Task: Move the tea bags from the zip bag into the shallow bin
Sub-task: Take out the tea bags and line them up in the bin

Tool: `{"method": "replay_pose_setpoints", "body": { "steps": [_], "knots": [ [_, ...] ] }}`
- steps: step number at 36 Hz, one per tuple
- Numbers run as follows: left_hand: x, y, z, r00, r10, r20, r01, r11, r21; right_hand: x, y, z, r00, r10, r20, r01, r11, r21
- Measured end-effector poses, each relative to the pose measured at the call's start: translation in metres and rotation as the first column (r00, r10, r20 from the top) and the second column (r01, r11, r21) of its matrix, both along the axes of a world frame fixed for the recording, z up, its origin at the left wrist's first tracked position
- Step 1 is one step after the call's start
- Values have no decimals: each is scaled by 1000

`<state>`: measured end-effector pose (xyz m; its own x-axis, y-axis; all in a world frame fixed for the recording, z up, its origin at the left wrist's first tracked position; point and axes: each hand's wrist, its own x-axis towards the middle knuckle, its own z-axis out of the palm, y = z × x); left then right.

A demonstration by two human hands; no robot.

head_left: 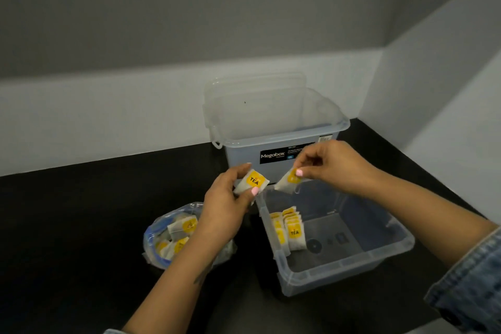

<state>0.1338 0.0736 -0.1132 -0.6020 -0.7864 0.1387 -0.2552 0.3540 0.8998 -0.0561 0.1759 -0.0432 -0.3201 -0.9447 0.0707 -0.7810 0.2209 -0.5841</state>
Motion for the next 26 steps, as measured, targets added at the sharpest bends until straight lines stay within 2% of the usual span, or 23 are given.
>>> {"method": "replay_pose_setpoints", "body": {
  "steps": [3, 7, 12, 15, 22, 26],
  "knots": [
    [-12, 6, -1, 1000, 3, -14, -3, 1000, -2, -22, 11, -11, 985, 20, -172, 2, 992, 127],
    [-25, 14, -2, 999, 6, -41, -6, 1000, -16, -41, 18, -35, 950, 63, -304, 23, 962, 271],
    [-36, 25, -5, 998, 16, -69, -17, 1000, -10, -51, 15, -72, 826, 223, -517, -3, 920, 392],
    [-40, 30, -8, 998, 36, -55, -37, 999, -19, -52, 11, -86, 765, 311, -565, -30, 892, 450],
    [-44, 40, -13, 997, 64, -42, -66, 996, -61, -48, 1, -106, 636, 416, -649, -103, 880, 463],
    [-45, 44, -13, 996, 80, -45, -84, 994, -71, -45, -1, -107, 627, 435, -647, -165, 885, 436]
  ]
}}
